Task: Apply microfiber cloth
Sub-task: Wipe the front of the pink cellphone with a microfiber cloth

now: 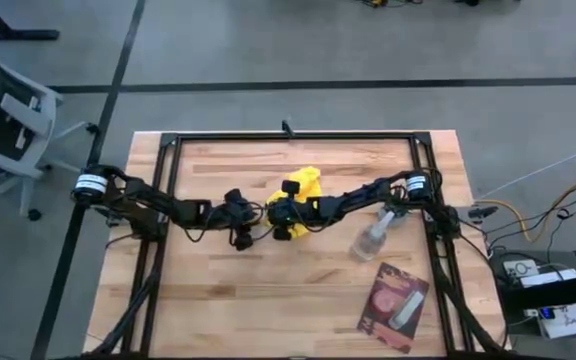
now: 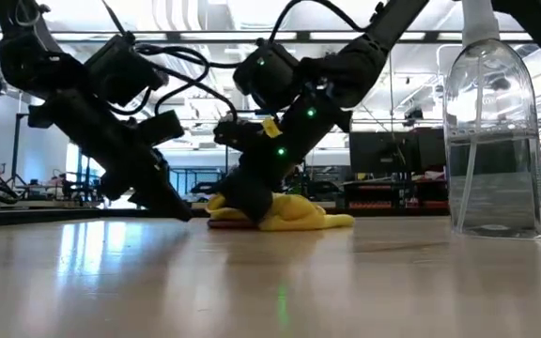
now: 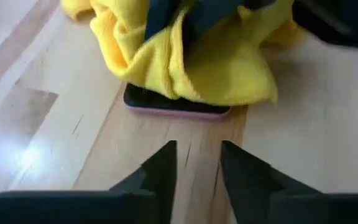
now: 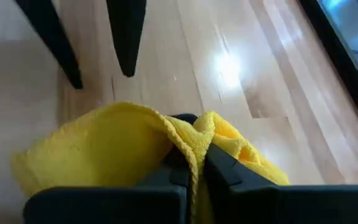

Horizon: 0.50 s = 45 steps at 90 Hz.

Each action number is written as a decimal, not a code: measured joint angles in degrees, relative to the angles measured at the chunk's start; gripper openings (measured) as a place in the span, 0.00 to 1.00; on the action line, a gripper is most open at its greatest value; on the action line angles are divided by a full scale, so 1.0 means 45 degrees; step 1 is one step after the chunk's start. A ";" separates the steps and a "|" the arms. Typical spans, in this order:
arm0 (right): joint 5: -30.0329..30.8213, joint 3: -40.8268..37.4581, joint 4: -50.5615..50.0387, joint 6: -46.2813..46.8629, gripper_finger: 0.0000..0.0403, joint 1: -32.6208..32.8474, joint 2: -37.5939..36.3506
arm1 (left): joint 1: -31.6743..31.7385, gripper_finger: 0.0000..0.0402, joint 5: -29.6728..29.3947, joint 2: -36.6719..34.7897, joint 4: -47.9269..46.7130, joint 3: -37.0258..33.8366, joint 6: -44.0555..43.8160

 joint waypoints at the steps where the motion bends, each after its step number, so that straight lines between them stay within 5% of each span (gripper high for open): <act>1: 0.0012 -0.0008 -0.0024 -0.0088 0.00 0.0036 -0.0068 | 0.0013 0.21 0.0000 0.0001 0.0048 0.0009 0.0074; 15: 0.0713 -0.0084 -0.0908 -0.0707 0.00 0.0364 -0.1421 | 0.0208 0.29 0.0215 0.0001 0.0169 0.0348 0.0659; 45: 0.1406 -0.2029 -0.2855 0.0201 0.00 0.0300 -0.4907 | 0.0576 0.76 0.0350 0.0006 0.0775 0.0632 0.0665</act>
